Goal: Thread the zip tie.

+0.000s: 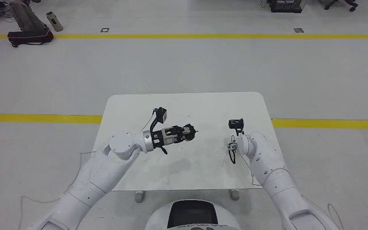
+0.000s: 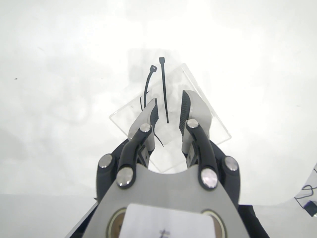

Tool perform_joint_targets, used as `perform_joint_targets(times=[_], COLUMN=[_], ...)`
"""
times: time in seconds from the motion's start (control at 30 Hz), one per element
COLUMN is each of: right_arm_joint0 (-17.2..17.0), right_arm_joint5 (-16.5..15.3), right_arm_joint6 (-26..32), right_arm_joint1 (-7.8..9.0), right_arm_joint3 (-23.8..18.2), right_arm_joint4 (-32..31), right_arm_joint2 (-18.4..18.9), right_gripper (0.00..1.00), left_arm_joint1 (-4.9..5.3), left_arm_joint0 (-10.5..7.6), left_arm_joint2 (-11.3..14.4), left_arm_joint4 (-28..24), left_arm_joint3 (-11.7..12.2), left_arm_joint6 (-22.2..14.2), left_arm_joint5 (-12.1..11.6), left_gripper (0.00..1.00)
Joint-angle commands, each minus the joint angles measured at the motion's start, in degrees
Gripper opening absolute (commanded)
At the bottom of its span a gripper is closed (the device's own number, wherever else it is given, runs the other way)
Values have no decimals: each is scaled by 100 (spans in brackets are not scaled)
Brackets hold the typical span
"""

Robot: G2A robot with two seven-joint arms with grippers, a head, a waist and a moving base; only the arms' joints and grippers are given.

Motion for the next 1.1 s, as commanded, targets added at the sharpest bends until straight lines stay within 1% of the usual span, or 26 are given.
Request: perform_joint_targets(times=[0.0,0.1,0.3,0.5,0.63,0.77,0.83,0.9,0.93,1.0,1.07], right_arm_joint0=[2,14,-28,-163,-286,-416,-471,-539,-588,-634,-671], right_arm_joint5=[12,43,45,-42,-151,-191,-245,-353,-489,-673,-959], right_arm_joint6=[-45,-88,-19,261,550,666,704,694,690,675,659], right_arm_joint1=[-4,-10,27,112,191,248,278,312,330,358,379], right_arm_joint3=[31,80,-70,-498,-866,-1183,-1322,-1478,-1540,-1573,-1545], right_arm_joint4=[16,20,-18,-23,96,247,455,818,1169,1615,2160], right_arm_joint2=[-6,-14,95,369,689,962,1163,1449,1643,1912,2144], right_gripper=[8,0,0,0,0,0,0,0,0,0,0], left_arm_joint1=[0,0,0,0,0,0,0,0,0,0,0], left_arm_joint0=[0,0,0,0,0,0,0,0,0,0,0], left_arm_joint2=[0,0,0,0,0,0,0,0,0,0,0], left_arm_joint4=[0,0,0,0,0,0,0,0,0,0,0], left_arm_joint3=[0,0,0,0,0,0,0,0,0,0,0], left_arm_joint6=[0,0,0,0,0,0,0,0,0,0,0], left_arm_joint5=[0,0,0,0,0,0,0,0,0,0,0], left_gripper=[0,0,0,0,0,0,0,0,0,0,0])
